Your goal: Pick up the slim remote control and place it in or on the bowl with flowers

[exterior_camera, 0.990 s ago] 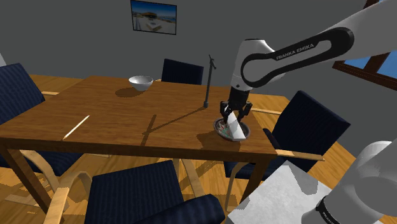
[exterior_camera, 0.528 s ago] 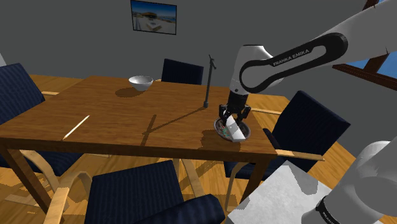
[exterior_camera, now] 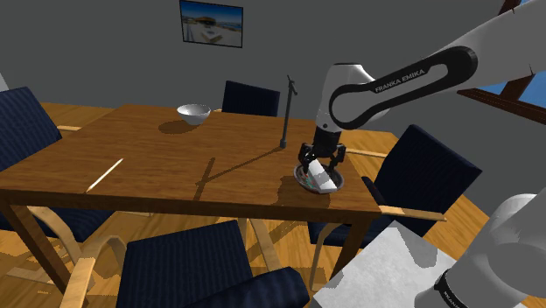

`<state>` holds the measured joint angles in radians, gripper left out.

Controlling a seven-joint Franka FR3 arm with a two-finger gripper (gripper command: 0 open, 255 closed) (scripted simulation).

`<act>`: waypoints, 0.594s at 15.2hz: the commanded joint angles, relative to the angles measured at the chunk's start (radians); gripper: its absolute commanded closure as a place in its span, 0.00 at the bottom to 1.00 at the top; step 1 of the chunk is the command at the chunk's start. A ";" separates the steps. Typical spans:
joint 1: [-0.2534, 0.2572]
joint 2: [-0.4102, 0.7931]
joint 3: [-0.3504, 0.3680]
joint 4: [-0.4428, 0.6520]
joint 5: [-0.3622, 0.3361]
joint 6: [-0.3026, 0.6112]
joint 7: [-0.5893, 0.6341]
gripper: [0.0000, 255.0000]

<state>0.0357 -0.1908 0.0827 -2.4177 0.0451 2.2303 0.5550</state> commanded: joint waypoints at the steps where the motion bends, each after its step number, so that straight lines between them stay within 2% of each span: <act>1: 0.000 0.000 0.000 -0.001 0.000 0.000 0.000 0.00; 2: 0.000 0.003 0.000 0.002 0.000 0.000 -0.001 0.00; 6: -0.002 -0.058 -0.005 0.077 0.000 -0.135 -0.002 0.00; 9: -0.002 -0.058 -0.005 0.077 0.000 -0.135 -0.002 0.00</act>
<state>0.0339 -0.2481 0.0778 -2.3438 0.0454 2.0990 0.5522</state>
